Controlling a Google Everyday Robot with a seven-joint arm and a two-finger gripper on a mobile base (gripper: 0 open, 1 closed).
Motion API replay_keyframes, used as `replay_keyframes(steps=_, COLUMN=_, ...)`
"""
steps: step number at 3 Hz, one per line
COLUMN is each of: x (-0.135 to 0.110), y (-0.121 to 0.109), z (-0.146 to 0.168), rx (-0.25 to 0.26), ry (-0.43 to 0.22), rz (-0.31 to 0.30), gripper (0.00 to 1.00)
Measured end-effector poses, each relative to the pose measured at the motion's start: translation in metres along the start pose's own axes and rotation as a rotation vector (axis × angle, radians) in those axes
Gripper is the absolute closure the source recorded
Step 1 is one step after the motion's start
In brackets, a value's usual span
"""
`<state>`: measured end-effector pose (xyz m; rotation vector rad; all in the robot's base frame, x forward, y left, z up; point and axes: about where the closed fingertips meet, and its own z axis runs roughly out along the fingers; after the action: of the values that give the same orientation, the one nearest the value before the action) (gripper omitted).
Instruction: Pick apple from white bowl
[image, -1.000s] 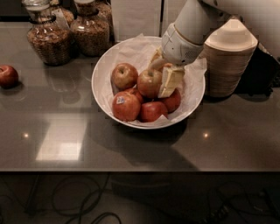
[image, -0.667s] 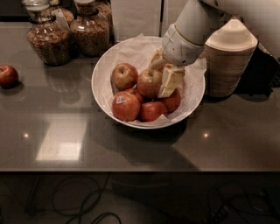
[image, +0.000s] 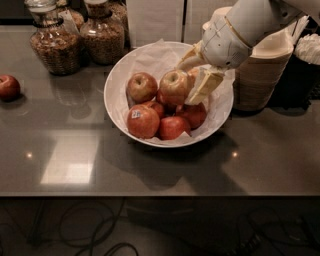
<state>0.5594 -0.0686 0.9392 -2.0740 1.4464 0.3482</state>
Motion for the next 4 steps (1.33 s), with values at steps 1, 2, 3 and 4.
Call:
replay_keyframes(steps=1, x=-0.0257, y=-0.0069, z=-0.0323, rx=0.061, ry=-0.098, rz=-0.020, gripper=1.00)
replay_keyframes(steps=2, x=-0.0257, y=-0.0069, z=-0.0323, rx=0.061, ry=-0.098, rz=-0.020, gripper=1.00)
replay_keyframes(steps=3, x=-0.0257, y=-0.0069, z=-0.0323, rx=0.061, ry=-0.098, rz=-0.020, gripper=0.81)
replay_keyframes(steps=4, x=-0.0256, y=-0.0069, z=-0.0321, rx=0.060, ry=-0.098, rz=-0.020, gripper=0.57)
